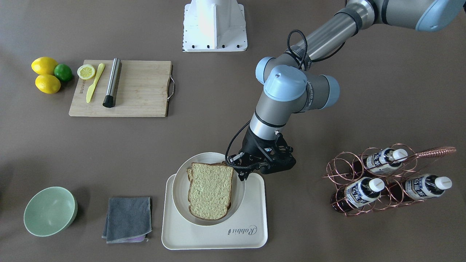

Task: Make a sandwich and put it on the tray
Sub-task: 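Carry the plate with the left gripper onto the cream tray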

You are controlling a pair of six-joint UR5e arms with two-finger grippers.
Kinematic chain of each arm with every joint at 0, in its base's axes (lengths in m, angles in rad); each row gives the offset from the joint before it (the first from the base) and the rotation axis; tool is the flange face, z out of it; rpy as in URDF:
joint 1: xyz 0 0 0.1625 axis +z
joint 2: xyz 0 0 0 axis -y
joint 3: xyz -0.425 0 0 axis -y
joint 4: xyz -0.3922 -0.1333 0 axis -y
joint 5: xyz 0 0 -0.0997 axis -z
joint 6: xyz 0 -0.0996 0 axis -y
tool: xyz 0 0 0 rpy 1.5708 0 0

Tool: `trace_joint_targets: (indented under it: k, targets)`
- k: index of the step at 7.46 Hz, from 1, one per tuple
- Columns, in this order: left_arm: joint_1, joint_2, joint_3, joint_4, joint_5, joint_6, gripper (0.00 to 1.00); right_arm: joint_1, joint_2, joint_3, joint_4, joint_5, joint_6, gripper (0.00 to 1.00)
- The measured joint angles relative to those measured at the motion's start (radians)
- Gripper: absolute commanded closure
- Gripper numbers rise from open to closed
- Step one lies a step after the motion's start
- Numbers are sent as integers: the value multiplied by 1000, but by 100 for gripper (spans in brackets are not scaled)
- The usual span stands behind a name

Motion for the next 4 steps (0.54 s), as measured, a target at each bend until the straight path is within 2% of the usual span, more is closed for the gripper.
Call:
trace_joint_targets:
  k: [2,4]
  targets:
    - [-8,-60,154,-71,2,1,100,0,1,3,0,0,-2,0]
    - [-9,-75,236,-123,6,6,100,0,3,5,0,0,-1,0]
